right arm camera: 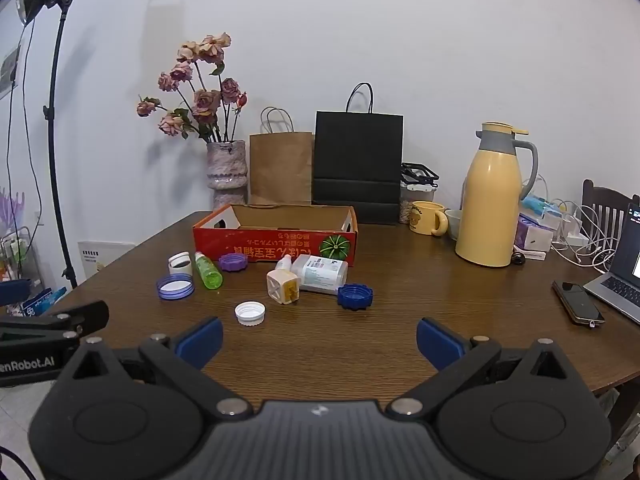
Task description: Organize rigid objects
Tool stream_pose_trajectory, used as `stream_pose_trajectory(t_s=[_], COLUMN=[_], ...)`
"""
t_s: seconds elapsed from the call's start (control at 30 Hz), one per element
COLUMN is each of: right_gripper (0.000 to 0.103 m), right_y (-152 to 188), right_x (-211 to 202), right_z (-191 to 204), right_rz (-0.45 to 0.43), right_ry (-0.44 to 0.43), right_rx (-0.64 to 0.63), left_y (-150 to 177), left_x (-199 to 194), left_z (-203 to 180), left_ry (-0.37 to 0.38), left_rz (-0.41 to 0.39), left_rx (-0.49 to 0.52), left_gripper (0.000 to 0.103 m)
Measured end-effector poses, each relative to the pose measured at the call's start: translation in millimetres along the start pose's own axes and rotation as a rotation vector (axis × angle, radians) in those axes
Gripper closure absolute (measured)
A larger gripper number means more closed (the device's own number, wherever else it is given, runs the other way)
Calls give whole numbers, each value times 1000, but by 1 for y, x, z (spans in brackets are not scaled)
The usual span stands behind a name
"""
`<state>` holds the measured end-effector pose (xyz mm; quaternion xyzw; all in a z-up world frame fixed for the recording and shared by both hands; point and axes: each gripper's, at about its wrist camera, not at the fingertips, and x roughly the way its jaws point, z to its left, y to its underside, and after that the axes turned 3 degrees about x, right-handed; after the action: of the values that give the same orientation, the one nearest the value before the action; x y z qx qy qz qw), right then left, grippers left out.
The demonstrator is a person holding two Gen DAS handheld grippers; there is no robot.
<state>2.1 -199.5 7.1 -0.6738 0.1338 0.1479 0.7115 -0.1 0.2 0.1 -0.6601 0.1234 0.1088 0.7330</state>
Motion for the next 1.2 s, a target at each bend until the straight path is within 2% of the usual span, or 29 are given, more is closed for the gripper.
stream_pose_trajectory(t_s=[0.2, 0.33, 0.43, 1.2], right_gripper=[0, 0, 0, 0], right_y=[1, 1, 1, 3], right_x=[0, 0, 0, 0], right_z=[1, 2, 3, 4], right_rz=[-6, -6, -6, -6], right_ry=[1, 2, 1, 0], right_rx=[-3, -3, -2, -3], left_y=[1, 15, 6, 5], left_x=[-2, 2, 1, 4], left_z=[2, 1, 3, 1], left_ry=[8, 8, 11, 13], left_rz=[-1, -4, 12, 18], left_rx=[-10, -12, -10, -13], left_gripper=[0, 0, 0, 0])
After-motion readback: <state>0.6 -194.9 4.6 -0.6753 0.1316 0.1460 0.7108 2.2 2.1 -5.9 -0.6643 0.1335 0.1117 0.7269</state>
